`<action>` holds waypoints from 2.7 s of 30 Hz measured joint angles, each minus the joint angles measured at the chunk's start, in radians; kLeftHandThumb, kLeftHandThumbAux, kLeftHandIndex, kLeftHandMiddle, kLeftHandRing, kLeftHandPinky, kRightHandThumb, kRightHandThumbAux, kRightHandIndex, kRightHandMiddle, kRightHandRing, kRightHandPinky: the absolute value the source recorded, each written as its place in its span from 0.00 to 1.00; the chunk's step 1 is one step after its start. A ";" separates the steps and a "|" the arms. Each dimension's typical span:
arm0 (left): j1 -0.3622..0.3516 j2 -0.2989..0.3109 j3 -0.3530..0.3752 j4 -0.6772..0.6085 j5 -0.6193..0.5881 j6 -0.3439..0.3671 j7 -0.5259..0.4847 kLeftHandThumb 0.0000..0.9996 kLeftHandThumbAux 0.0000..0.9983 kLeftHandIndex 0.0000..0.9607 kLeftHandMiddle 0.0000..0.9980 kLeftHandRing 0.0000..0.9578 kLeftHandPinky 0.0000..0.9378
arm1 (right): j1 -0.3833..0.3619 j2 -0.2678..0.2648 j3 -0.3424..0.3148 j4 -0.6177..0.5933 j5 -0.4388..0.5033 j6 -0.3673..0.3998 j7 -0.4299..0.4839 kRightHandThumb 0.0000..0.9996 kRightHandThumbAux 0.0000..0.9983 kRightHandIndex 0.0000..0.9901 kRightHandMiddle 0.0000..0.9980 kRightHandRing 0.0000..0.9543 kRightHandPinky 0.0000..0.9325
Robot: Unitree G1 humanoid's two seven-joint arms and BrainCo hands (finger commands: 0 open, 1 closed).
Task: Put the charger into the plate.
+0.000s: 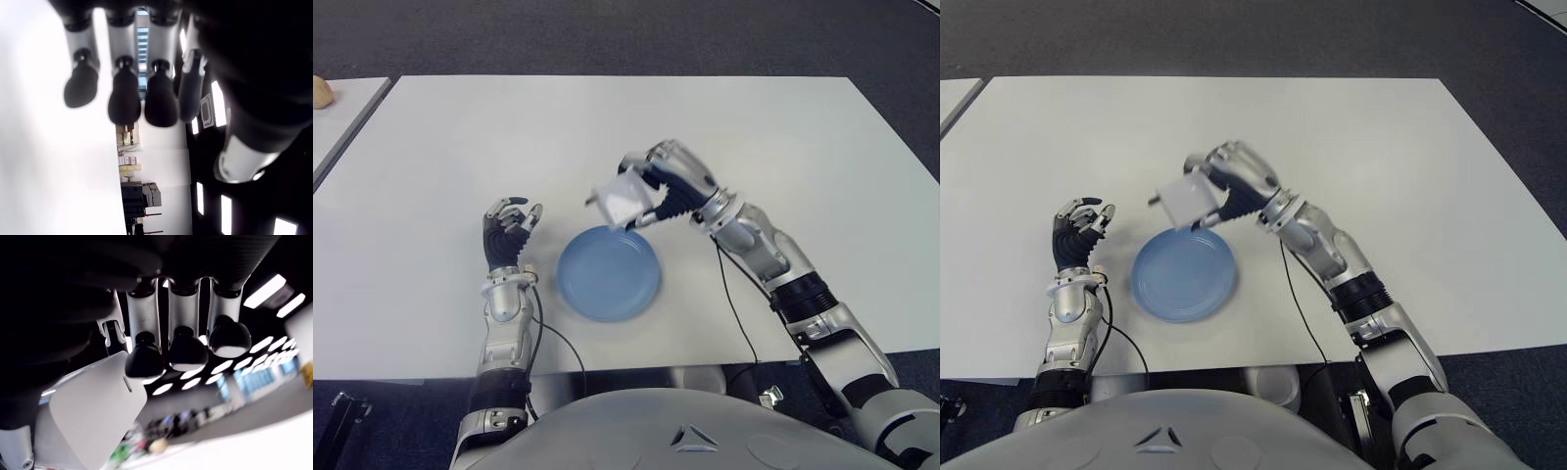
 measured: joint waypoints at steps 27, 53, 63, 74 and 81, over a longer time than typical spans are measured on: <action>-0.002 0.006 0.005 0.008 0.001 -0.004 0.000 0.71 0.72 0.46 0.77 0.78 0.79 | -0.032 -0.020 0.124 0.239 -0.106 -0.011 0.271 0.70 0.73 0.44 0.89 0.90 0.91; -0.002 0.021 0.005 0.021 -0.002 -0.026 0.000 0.71 0.72 0.46 0.78 0.78 0.79 | -0.086 -0.046 0.139 0.279 -0.127 -0.038 0.309 0.46 0.69 0.21 0.26 0.34 0.40; -0.002 0.020 0.004 0.018 -0.002 0.002 0.000 0.71 0.72 0.46 0.77 0.78 0.79 | -0.087 -0.046 0.137 0.280 -0.127 -0.036 0.303 0.39 0.58 0.02 0.01 0.06 0.23; -0.003 0.020 0.003 0.013 -0.002 0.015 0.000 0.71 0.72 0.46 0.77 0.77 0.79 | -0.087 -0.048 0.133 0.284 -0.125 -0.035 0.297 0.47 0.47 0.00 0.00 0.00 0.14; -0.003 0.021 0.002 0.014 -0.002 0.010 0.000 0.71 0.72 0.46 0.76 0.77 0.79 | -0.087 -0.059 0.133 0.283 -0.132 -0.046 0.294 0.50 0.37 0.00 0.00 0.00 0.02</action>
